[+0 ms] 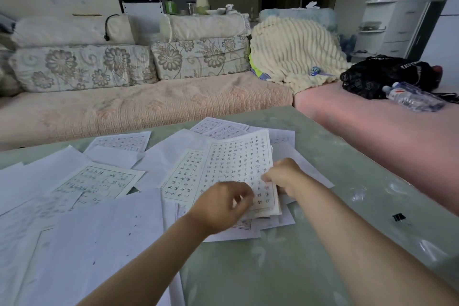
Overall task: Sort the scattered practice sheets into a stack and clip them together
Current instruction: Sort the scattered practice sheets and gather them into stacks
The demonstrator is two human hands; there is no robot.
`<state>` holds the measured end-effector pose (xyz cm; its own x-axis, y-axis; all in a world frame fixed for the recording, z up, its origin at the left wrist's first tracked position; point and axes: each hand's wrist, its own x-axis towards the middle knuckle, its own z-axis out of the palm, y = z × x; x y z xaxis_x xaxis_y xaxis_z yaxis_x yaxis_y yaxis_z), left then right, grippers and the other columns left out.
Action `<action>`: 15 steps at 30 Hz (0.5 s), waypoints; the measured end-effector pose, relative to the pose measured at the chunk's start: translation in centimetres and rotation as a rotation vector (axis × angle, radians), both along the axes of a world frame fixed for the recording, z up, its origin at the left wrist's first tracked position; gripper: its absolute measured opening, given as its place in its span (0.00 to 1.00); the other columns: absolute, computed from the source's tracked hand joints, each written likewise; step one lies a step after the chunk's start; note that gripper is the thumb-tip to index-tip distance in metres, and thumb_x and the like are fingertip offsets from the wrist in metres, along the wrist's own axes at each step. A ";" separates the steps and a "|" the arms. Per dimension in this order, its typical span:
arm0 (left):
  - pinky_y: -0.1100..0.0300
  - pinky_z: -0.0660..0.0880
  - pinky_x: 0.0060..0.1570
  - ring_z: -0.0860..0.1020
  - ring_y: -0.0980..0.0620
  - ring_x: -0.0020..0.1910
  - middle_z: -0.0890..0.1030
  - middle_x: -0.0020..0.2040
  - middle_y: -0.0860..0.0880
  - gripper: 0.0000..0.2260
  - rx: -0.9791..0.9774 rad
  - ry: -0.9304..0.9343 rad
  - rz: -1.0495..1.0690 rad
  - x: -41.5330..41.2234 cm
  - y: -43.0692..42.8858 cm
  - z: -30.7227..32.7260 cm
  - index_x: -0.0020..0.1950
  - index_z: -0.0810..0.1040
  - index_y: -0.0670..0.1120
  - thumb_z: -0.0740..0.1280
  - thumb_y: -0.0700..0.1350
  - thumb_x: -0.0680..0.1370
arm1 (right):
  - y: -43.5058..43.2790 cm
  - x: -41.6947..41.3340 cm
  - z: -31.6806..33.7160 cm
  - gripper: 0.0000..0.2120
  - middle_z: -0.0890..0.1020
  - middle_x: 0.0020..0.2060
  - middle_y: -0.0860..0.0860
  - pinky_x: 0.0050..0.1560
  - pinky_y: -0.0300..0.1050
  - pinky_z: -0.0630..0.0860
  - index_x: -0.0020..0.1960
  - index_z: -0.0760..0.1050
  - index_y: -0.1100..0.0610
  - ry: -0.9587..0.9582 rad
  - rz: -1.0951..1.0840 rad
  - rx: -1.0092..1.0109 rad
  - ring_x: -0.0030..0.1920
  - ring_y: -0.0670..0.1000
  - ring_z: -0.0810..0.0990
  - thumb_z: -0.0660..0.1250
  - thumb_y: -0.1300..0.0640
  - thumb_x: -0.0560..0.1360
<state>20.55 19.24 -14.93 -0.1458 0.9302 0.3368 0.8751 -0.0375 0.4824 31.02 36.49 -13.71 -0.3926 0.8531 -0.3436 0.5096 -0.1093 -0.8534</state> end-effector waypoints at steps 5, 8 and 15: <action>0.51 0.69 0.67 0.70 0.48 0.66 0.72 0.69 0.49 0.20 -0.264 0.096 0.581 -4.8 0.2 -0.1 0.69 0.70 0.49 0.61 0.53 0.78 | -0.1 1.9 1.2 0.09 0.77 0.46 0.55 0.42 0.42 0.69 0.50 0.73 0.64 -0.146 0.005 0.044 0.42 0.52 0.75 0.65 0.68 0.70; 0.50 0.70 0.64 0.73 0.47 0.62 0.74 0.66 0.48 0.19 -0.467 0.019 0.485 -5.2 0.1 0.3 0.66 0.72 0.48 0.60 0.56 0.79 | 0.1 3.3 1.1 0.13 0.78 0.50 0.53 0.42 0.41 0.72 0.56 0.75 0.64 -0.146 0.049 0.029 0.46 0.53 0.75 0.64 0.65 0.72; 0.46 0.64 0.68 0.63 0.45 0.72 0.66 0.74 0.48 0.32 -0.440 0.056 0.574 -5.9 1.4 0.1 0.75 0.61 0.50 0.64 0.62 0.76 | 2.4 6.2 -0.1 0.22 0.82 0.53 0.56 0.42 0.43 0.77 0.64 0.75 0.60 -0.195 -0.024 0.181 0.45 0.53 0.81 0.66 0.69 0.70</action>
